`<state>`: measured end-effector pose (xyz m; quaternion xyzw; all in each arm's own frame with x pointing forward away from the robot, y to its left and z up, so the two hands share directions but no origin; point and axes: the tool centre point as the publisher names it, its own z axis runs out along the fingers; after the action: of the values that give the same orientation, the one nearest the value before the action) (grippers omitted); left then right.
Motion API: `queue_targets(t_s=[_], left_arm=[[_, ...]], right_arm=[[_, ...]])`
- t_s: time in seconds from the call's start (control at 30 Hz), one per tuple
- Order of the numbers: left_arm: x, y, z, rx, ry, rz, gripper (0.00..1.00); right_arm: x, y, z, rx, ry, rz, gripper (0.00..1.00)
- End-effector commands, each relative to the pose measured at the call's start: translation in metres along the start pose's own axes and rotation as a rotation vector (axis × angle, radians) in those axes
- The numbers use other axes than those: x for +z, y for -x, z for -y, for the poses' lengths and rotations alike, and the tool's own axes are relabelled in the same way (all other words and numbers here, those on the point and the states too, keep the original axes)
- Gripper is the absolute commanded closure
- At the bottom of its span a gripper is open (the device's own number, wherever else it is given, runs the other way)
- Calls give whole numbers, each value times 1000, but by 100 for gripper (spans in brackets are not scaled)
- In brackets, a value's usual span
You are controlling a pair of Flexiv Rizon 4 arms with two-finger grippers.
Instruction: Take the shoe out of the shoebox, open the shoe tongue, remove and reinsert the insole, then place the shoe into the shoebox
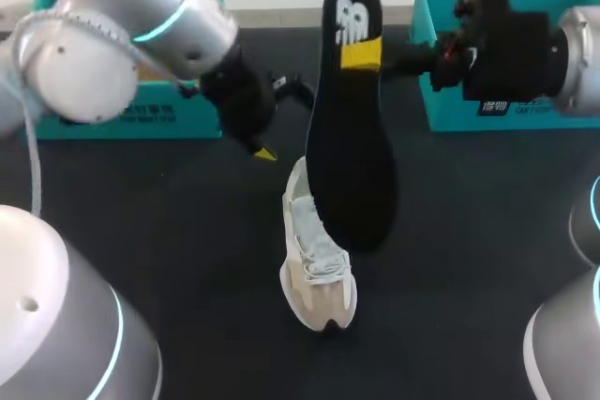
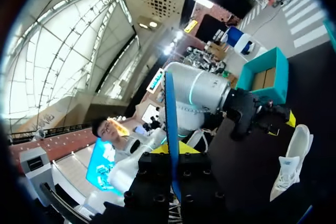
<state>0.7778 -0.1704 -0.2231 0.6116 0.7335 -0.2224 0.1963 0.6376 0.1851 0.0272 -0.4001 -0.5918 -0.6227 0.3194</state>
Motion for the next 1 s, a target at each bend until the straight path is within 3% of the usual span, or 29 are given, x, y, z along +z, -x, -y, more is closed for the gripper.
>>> queue_targets(t_s=[0.03,0.23,0.57,0.8,0.9,1.0], left_arm=[[-17,-11,2,26,-5,321,0],[-41,-5,1,59,-43,460,0],[-69,9,11,78,-45,630,0],[-81,17,15,101,-44,705,0],[-85,21,14,104,-40,735,0],[-88,25,14,108,-39,750,0]], right_arm=[[-16,12,-2,22,-4,-18,100],[-36,31,-25,120,-29,-49,100],[-45,64,-53,304,-31,-31,100],[-46,83,-55,409,-15,16,100],[-49,91,-51,437,34,54,100],[-49,91,-51,437,34,54,100]])
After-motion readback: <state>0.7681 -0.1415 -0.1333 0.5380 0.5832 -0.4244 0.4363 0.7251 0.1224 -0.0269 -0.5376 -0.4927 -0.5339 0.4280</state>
